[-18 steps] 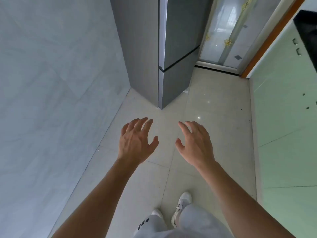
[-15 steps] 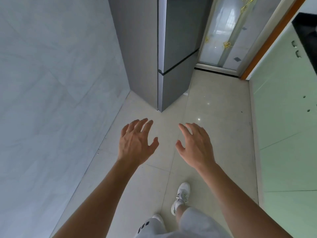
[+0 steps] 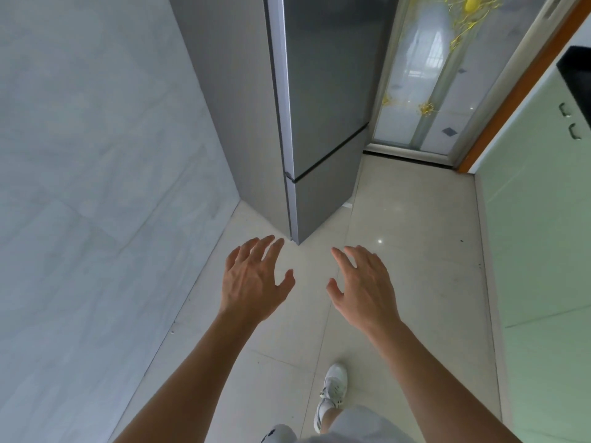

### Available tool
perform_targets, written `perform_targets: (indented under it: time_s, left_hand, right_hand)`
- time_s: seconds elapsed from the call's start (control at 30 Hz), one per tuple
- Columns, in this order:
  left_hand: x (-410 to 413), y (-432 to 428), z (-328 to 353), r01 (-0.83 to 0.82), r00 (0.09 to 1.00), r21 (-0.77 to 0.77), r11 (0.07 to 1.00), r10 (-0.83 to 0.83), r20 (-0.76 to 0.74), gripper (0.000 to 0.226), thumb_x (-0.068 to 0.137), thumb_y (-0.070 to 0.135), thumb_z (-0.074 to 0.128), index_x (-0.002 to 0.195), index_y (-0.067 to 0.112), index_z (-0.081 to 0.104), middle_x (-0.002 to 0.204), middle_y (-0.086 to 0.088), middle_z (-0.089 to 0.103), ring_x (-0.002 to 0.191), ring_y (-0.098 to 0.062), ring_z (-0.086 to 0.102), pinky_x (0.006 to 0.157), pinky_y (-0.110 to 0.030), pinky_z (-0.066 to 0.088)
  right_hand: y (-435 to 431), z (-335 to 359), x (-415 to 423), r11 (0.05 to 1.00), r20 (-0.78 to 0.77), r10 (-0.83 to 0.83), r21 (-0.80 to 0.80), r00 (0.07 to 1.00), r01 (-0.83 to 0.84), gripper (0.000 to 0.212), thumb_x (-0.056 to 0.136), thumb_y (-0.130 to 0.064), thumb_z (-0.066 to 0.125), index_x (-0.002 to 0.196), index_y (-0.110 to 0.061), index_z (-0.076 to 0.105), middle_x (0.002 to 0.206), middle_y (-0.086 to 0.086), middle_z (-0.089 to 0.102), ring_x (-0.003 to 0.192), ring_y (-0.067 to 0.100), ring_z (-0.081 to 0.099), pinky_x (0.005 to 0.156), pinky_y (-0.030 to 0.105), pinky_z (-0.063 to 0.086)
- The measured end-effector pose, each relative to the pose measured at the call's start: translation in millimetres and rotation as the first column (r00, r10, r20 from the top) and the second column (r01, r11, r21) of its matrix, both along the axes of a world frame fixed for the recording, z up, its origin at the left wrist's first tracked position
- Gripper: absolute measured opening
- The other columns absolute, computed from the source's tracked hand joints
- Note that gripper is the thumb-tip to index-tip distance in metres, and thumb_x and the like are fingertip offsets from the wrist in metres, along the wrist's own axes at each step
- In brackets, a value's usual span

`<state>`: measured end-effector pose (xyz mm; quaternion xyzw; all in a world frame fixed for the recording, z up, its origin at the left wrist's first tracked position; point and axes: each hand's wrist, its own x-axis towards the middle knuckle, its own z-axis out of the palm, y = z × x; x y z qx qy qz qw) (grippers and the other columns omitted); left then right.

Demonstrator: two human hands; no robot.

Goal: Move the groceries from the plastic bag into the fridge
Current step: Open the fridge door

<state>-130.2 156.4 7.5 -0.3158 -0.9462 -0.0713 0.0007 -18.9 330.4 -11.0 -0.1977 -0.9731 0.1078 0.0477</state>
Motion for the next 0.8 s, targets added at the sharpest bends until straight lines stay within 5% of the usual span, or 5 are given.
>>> perform_targets:
  time_s: [0.3,0.8]
  left_hand:
    - [-67,97,8,-0.040,0.999,0.009,0.999,0.040,-0.020,0.065,0.087,0.061,0.041,0.141,0.025,0.050,0.147,-0.001,0.053,0.135,-0.028,0.048,0.111,-0.049,0.037]
    - [-197,130,1,-0.083,0.996,0.097,0.992,0.087,-0.036,0.065,0.086,0.060,0.039,0.135,0.021,0.057,0.138,-0.003,0.061,0.125,-0.030,0.057,0.101,-0.048,0.046]
  right_hand:
    - [93,2,-74,0.999,-0.009,0.034,0.010,0.999,-0.034,0.059,0.083,-0.042,0.070,0.136,-0.018,0.057,0.139,0.011,0.060,0.131,0.031,0.054,0.110,0.050,0.044]
    - [150,3,-216,0.990,-0.081,0.122,0.088,0.989,-0.114,0.059,0.086,-0.040,0.067,0.140,-0.019,0.054,0.141,0.010,0.057,0.135,0.030,0.049,0.112,0.045,0.041]
